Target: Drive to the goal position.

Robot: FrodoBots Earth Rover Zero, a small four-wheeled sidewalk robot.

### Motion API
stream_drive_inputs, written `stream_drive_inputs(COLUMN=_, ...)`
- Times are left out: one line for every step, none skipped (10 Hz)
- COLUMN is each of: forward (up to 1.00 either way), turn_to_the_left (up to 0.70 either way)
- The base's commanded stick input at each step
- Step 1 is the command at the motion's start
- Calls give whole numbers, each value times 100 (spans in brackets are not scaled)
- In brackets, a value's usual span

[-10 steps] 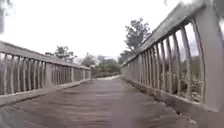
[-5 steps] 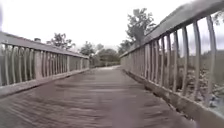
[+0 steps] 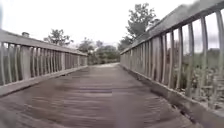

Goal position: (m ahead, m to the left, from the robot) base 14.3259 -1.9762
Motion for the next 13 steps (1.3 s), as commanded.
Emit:
stream_drive_inputs(forward=70, turn_to_the_left=0)
stream_drive_inputs(forward=70, turn_to_the_left=0)
stream_drive_inputs(forward=70, turn_to_the_left=0)
stream_drive_inputs(forward=70, turn_to_the_left=0)
stream_drive_inputs(forward=70, turn_to_the_left=0)
stream_drive_inputs(forward=70, turn_to_the_left=8)
stream_drive_inputs(forward=70, turn_to_the_left=35)
stream_drive_inputs(forward=70, turn_to_the_left=35)
stream_drive_inputs(forward=70, turn_to_the_left=0)
stream_drive_inputs(forward=70, turn_to_the_left=0)
stream_drive_inputs(forward=70, turn_to_the_left=0)
stream_drive_inputs(forward=70, turn_to_the_left=0)
stream_drive_inputs(forward=70, turn_to_the_left=0)
